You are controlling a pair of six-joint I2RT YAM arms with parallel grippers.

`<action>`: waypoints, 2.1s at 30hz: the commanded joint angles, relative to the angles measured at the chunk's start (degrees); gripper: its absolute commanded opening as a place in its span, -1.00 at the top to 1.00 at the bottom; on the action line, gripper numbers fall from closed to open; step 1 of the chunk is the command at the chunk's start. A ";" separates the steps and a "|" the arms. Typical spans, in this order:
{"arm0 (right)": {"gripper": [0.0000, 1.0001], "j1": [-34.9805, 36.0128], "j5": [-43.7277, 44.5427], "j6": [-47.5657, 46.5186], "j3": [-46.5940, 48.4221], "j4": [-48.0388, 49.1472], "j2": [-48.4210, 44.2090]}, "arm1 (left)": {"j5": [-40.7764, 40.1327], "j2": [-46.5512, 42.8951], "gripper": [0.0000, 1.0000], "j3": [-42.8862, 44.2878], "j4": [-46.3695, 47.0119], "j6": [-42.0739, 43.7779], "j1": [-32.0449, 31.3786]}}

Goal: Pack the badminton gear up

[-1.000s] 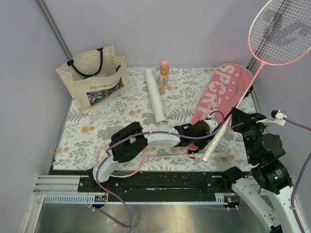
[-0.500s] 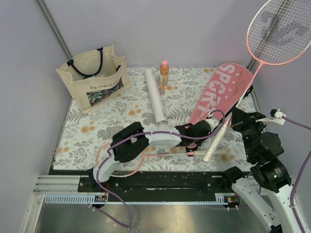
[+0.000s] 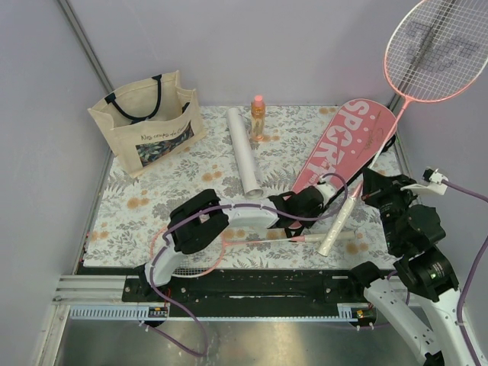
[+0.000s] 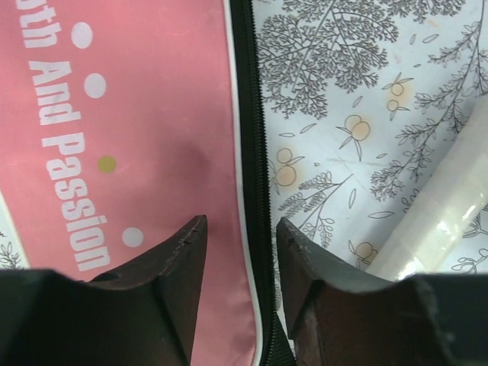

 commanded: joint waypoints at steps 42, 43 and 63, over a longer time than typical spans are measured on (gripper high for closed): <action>1.00 -2.22 14.63 -11.24 23.54 -2.73 25.15 | 16.11 -15.26 1.00 -14.72 20.45 -21.13 10.07; 1.00 -2.40 14.28 -10.45 23.46 -5.11 25.25 | 16.72 -15.00 1.00 -14.63 20.54 -21.66 10.51; 1.00 -6.62 8.66 15.30 4.22 -31.76 18.22 | 15.67 -15.44 1.00 -9.80 15.62 -21.76 12.45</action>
